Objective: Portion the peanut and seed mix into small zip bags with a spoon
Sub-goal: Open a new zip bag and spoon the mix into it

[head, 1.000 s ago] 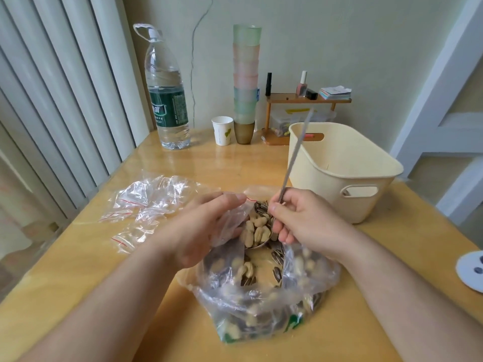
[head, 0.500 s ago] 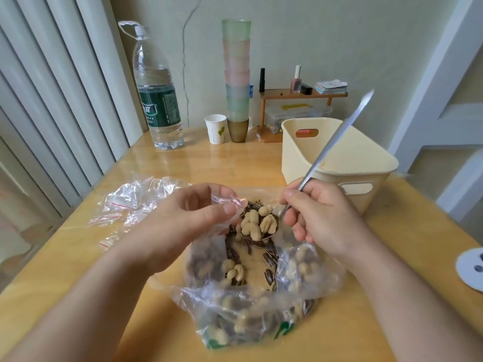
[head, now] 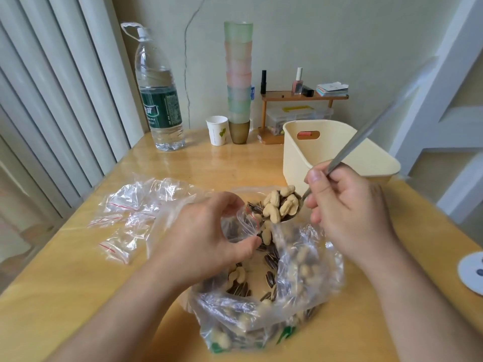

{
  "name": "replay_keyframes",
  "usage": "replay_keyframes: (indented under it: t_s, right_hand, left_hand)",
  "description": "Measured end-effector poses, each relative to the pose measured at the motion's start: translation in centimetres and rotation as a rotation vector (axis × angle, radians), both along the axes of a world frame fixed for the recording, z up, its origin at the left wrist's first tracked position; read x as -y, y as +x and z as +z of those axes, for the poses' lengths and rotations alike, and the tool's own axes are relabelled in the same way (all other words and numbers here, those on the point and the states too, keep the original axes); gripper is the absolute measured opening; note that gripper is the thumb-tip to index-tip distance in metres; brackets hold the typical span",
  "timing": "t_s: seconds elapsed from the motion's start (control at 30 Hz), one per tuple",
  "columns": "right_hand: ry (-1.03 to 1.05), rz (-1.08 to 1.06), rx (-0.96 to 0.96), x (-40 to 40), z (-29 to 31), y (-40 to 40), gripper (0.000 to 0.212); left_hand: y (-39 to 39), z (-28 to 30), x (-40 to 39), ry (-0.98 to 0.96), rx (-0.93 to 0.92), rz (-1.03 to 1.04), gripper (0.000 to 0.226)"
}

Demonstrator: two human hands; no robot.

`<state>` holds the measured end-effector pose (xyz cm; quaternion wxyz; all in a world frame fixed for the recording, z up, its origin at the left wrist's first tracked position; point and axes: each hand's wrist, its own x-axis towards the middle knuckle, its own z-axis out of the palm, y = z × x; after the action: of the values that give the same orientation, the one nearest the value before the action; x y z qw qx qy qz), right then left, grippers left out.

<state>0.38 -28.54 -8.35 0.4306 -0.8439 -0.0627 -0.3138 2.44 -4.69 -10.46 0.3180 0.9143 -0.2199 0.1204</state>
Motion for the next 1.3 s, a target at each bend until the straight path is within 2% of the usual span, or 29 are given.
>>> replay_keyframes:
  t_s: [0.07,0.27,0.43,0.63,0.83,0.97,1.3]
  right_hand:
    - [0.028,-0.002,0.051,-0.2,0.0,-0.1,0.019]
    - [-0.229,0.015,0.221,-1.2,-0.4,0.0,0.026]
    - [-0.271,0.006,0.285,-1.6,-0.9,0.2,0.021]
    - [-0.277,0.059,0.253,-1.8,-1.2,0.2,0.024]
    - [-0.259,0.041,0.280,-1.7,-0.8,0.1,0.025]
    - [-0.272,0.112,0.264,-2.1,-1.0,0.1,0.023]
    - [-0.298,0.108,0.321,-2.3,-0.9,-0.2,0.018]
  left_hand:
    - [-0.2,-0.1,0.8,0.026,-0.004,0.024,0.071]
    - [0.0,-0.6,1.9,-0.015,-0.031,0.104,0.074]
    - [0.2,-1.0,1.9,0.015,-0.035,0.127,0.073]
    - [0.4,-1.2,2.0,0.000,-0.046,0.141,0.071]
    - [0.2,-1.0,1.9,-0.076,-0.041,0.154,0.051]
    - [0.2,-1.3,2.0,-0.082,-0.016,0.159,0.056]
    - [-0.2,-1.0,2.0,-0.122,-0.006,0.167,0.064]
